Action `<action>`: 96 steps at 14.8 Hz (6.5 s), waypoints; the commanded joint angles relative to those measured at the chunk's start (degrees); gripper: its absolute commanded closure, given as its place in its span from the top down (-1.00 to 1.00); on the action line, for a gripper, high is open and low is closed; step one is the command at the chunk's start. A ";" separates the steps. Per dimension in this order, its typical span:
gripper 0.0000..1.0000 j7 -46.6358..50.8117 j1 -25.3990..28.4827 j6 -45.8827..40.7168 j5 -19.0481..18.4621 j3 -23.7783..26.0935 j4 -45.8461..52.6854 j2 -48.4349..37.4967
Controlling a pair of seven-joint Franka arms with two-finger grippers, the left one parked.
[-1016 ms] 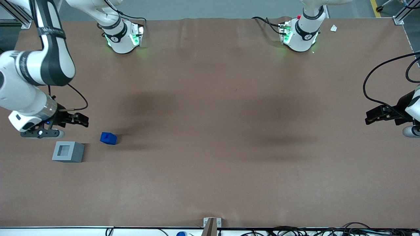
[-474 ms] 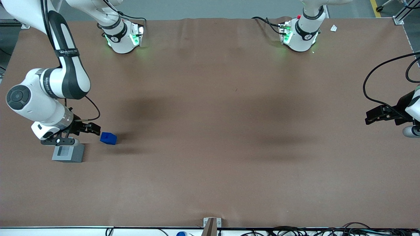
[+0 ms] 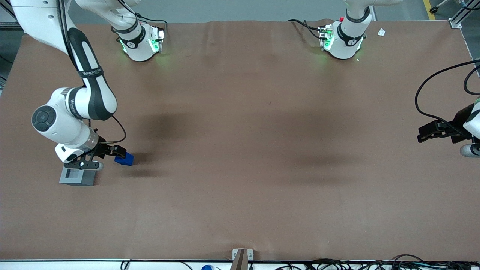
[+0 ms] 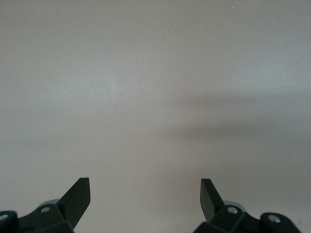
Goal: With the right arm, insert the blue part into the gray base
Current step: 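Lower the open right gripper over the blue block, then close the right gripper on the blue block and lift it, then carry the blue block over the gray base's square hole, then lower the blue block into the gray base's hole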
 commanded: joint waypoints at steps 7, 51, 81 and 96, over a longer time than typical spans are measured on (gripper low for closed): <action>0.66 0.14 0.36 2.71 1.57 -0.10 -0.28 3.34; -0.93 -13.13 -13.71 -19.17 -2.11 -0.54 22.39 5.80; -0.94 -13.30 -15.02 -18.64 -4.05 -0.45 25.73 10.99; -0.94 -13.39 -15.46 -18.73 -4.05 -0.45 27.22 12.48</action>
